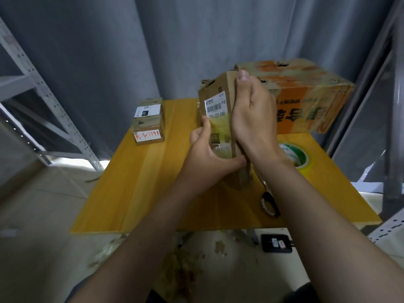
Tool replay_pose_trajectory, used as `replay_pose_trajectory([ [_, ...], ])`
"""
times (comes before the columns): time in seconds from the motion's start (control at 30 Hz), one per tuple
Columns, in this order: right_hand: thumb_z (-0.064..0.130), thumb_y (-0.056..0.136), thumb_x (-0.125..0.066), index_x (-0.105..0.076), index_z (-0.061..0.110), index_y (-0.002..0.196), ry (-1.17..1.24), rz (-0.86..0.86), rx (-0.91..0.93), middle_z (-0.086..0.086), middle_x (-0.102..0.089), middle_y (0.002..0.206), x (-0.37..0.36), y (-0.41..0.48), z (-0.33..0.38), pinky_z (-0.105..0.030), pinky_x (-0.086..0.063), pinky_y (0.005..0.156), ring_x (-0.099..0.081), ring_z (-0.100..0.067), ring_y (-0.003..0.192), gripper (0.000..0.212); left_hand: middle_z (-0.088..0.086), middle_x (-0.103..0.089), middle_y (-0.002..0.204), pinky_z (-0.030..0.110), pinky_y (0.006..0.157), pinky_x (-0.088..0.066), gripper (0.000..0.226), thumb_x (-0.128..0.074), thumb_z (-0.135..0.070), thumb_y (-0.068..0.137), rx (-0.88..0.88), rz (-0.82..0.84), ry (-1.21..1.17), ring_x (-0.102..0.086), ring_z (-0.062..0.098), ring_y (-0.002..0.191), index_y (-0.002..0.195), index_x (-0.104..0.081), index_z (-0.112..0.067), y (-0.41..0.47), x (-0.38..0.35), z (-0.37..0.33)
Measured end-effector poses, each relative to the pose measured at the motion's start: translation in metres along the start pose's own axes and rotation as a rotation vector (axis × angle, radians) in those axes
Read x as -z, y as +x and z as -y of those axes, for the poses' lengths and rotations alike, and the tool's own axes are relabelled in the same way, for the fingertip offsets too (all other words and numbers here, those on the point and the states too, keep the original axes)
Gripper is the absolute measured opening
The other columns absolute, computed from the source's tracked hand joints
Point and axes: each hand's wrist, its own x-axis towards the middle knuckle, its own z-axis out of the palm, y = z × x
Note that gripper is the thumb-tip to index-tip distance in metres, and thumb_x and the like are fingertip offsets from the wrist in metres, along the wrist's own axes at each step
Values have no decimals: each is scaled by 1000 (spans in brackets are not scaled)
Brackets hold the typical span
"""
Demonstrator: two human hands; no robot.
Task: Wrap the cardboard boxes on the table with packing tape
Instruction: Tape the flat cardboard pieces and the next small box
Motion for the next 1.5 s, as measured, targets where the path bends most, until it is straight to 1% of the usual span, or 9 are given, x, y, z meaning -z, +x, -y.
replay_pose_trajectory([
  [0.2,26,111,-38,-54,15,76,124,-53,13,11,-47,64,4,0,-4,-42,-41,60,-46,-8,60,39,-15,-29,153,40,110,-52,152,-88,-60,47,-24,93,-46,-45,13,141,167,-4,-22,-4,15,-4],
  [0.47,23,110,-39,-59,2,82,203,-91,-53,-9,-60,73,8,-2,-4,-36,-43,65,-54,-17,66,40,-11,-38,153,43,101,-58,146,-92,-48,50,-13,126,-109,-56,16,133,167,-7,-31,0,22,-3],
  [0.57,40,109,-41,-62,17,97,128,77,-209,13,-68,79,9,6,-7,-23,-51,72,-62,1,74,33,-11,-52,143,30,85,-61,141,-90,-36,53,-32,109,-271,-67,11,118,166,-5,-35,2,21,0],
  [0.73,64,104,-38,-49,27,129,46,488,-529,2,-63,125,2,7,-19,-46,-49,100,-62,-21,115,46,2,-73,115,28,76,-58,89,-67,-19,77,4,100,-484,-72,17,95,158,-32,-31,0,11,5],
  [0.93,67,102,-38,-45,27,132,72,390,-523,11,-60,109,6,10,-21,-30,-42,73,-58,-6,96,50,1,-72,126,26,82,-60,68,-50,-11,94,-42,-14,-431,-72,17,113,158,-31,-24,3,5,9],
  [1.07,90,83,-32,-12,35,157,13,451,-524,-8,-36,158,-2,1,-13,-52,-39,112,-45,-32,138,94,7,-63,142,49,104,-56,97,-66,-8,89,-111,42,-296,-65,22,128,164,-13,-37,0,-2,9],
  [1.17,92,80,-29,-4,40,159,-59,413,-472,-8,-19,165,-8,-8,-8,-56,-27,119,-25,-36,150,98,-1,-61,146,43,104,-56,106,-76,-8,81,-118,93,-315,-63,16,131,161,-16,-43,-2,-9,5],
  [1.4,84,89,-22,-23,25,159,-151,233,-368,-9,-36,160,-4,-5,-9,-55,-31,117,-35,-33,146,92,1,-76,109,23,77,-58,81,-73,-4,77,-164,66,-399,-75,12,96,143,-41,-38,-7,-12,-9],
  [1.5,82,91,-20,-41,21,145,-237,167,-306,-6,-60,138,3,1,-14,-47,-45,97,-57,-32,125,83,3,-76,109,24,77,-58,79,-69,7,79,-180,63,-434,-75,16,98,142,-43,-34,-11,-11,-14],
])
